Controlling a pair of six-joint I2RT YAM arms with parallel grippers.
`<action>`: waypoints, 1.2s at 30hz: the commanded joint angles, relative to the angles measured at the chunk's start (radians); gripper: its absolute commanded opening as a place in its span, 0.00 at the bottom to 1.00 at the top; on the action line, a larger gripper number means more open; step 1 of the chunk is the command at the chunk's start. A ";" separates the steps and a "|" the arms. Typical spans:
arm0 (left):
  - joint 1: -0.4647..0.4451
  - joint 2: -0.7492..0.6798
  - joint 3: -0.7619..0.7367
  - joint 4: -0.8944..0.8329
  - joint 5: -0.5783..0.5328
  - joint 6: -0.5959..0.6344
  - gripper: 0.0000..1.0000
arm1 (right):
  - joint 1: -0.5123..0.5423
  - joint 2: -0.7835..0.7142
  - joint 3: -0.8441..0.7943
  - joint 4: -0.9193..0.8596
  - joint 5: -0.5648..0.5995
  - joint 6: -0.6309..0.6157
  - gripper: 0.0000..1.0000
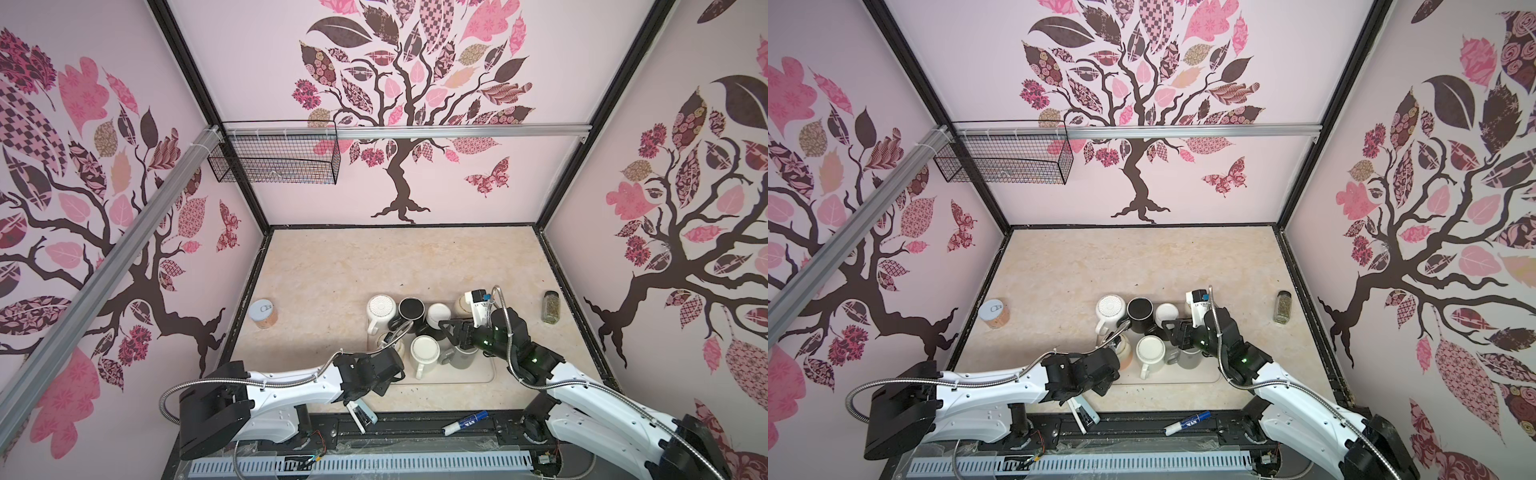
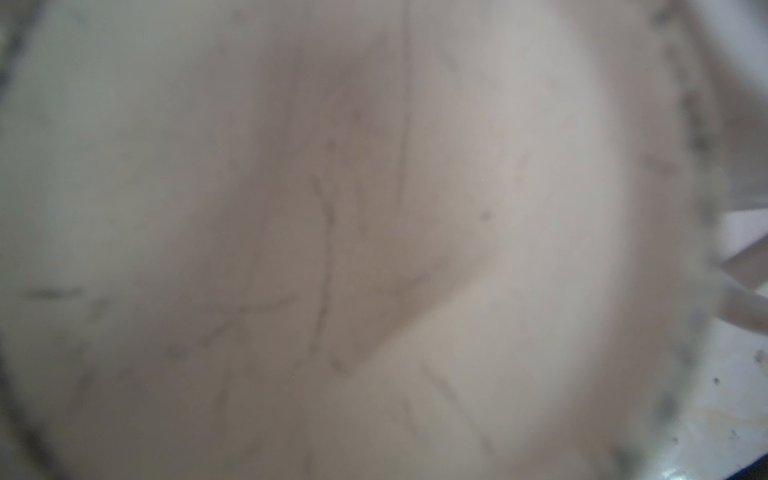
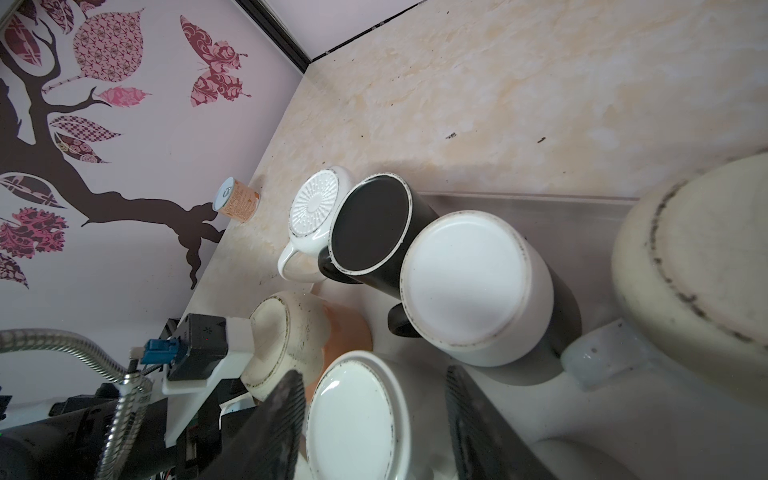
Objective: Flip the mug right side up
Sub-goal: 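Hold the peach mug by its handle with the left gripper above the tray, then lift the peach mug with the left gripper while the right gripper reaches toward it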
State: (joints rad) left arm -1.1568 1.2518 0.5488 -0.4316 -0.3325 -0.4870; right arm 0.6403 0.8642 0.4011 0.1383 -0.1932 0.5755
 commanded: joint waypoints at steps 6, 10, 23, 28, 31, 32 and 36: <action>0.010 -0.020 0.054 0.021 -0.019 0.030 0.32 | 0.005 0.002 0.029 0.018 0.016 -0.009 0.58; 0.012 -0.018 0.056 0.021 -0.016 0.030 0.28 | 0.005 0.004 0.025 0.025 0.012 -0.006 0.58; 0.011 -0.041 0.063 0.015 -0.027 0.040 0.01 | 0.005 0.014 0.042 0.027 -0.008 -0.014 0.56; 0.012 -0.098 0.071 -0.021 -0.004 0.047 0.00 | 0.005 0.009 0.046 0.023 -0.009 -0.014 0.55; 0.011 -0.158 0.091 -0.069 0.012 0.050 0.00 | 0.004 0.008 0.056 0.016 -0.012 -0.016 0.55; 0.012 -0.177 0.101 -0.090 0.012 0.050 0.00 | 0.005 0.006 0.060 0.011 -0.013 -0.016 0.55; 0.012 -0.263 0.153 -0.178 0.012 0.045 0.00 | 0.005 -0.002 0.079 0.003 -0.016 -0.017 0.55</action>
State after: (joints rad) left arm -1.1477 1.0504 0.5880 -0.6052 -0.2958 -0.4461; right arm 0.6403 0.8730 0.4290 0.1387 -0.2024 0.5747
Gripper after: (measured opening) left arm 0.182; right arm 0.551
